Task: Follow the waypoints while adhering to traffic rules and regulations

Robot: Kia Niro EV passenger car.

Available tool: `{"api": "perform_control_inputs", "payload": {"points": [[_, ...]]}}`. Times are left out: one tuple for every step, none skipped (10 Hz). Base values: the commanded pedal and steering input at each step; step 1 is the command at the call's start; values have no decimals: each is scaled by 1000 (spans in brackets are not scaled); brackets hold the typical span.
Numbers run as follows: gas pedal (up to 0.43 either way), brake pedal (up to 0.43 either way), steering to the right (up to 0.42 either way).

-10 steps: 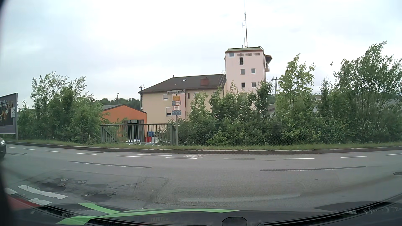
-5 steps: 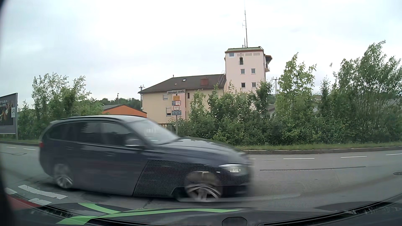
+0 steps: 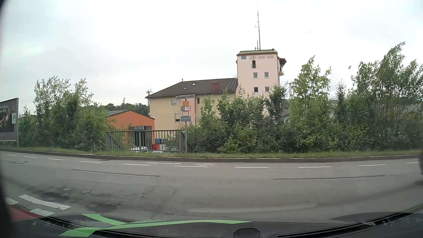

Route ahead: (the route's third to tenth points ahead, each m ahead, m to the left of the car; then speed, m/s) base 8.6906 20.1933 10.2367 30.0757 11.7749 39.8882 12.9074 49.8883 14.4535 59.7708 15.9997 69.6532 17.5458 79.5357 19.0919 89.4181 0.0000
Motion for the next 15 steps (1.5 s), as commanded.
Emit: {"api": "perform_control_inputs", "payload": {"points": [[0,152,-192],[0,152,-192],[0,152,-192],[0,152,-192],[0,152,-192],[0,152,-192],[0,152,-192],[0,152,-192],[0,152,-192],[0,152,-192],[0,152,-192],[0,152,-192],[0,152,-192],[0,152,-192],[0,152,-192]]}}
